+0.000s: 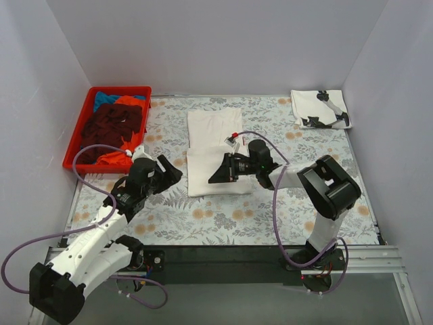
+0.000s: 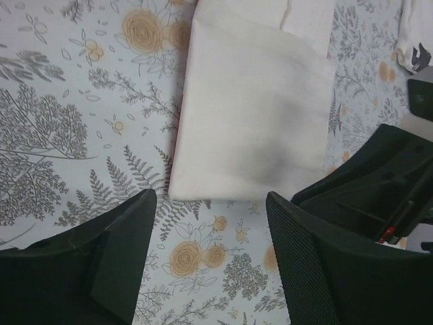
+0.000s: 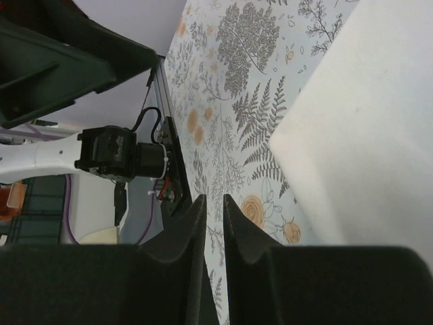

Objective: Fold and stack the t-shirts
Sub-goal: Fold the tshirt

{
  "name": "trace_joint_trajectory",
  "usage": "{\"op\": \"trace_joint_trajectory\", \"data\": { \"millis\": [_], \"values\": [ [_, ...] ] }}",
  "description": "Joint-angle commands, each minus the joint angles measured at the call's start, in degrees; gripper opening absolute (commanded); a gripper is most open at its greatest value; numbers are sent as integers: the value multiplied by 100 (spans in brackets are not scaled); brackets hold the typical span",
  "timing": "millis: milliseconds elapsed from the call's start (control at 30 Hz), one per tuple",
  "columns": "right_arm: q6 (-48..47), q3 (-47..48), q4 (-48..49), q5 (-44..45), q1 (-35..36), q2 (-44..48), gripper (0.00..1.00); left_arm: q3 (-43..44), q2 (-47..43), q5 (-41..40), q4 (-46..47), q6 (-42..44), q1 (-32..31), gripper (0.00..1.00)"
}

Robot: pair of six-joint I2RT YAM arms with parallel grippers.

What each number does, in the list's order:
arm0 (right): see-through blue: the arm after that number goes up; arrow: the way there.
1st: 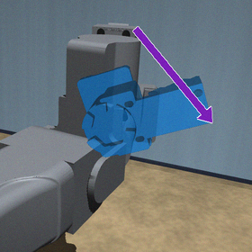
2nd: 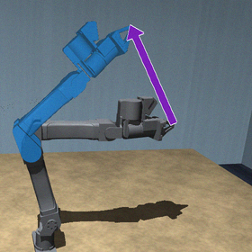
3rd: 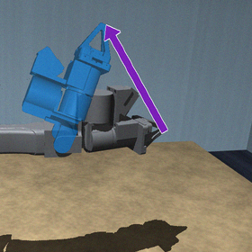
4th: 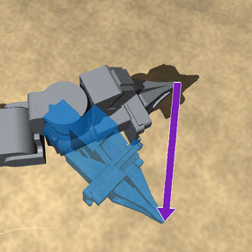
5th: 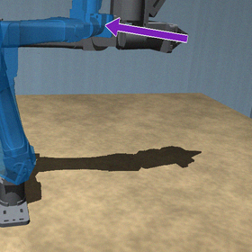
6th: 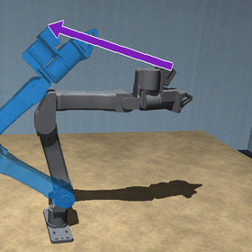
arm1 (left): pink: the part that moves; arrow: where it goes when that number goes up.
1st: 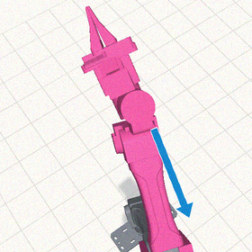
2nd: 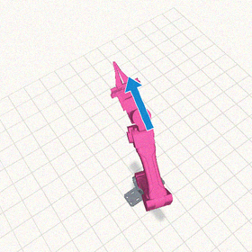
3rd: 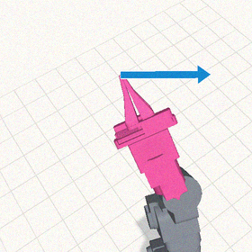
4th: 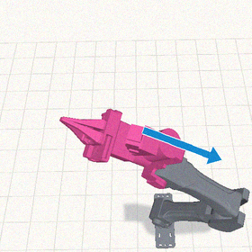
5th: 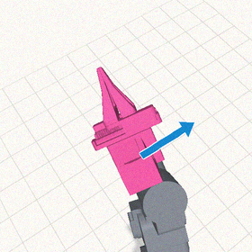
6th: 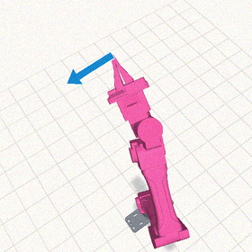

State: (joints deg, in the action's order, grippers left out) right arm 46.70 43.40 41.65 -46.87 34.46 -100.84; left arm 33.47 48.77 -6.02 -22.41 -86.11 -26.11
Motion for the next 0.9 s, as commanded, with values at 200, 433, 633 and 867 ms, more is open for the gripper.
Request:
{"op": "trace_joint_trajectory", "data": {
  "millis": [200,433,633,867],
  "values": [
    [595,240,924,511,421,-1807,21,151,-623,-901,-299,806,-17,70],
    [534,-199,872,644,395,-1519,20,133,-483,-822,-228,955,-17,70],
    [-350,-464,-294,863,36,71,22,124,-342,-339,-176,1140,-17,70],
    [-2276,-7,-3958,3048,-273,1812,33,115,430,92,-202,877,-17,71]
  ]
}}
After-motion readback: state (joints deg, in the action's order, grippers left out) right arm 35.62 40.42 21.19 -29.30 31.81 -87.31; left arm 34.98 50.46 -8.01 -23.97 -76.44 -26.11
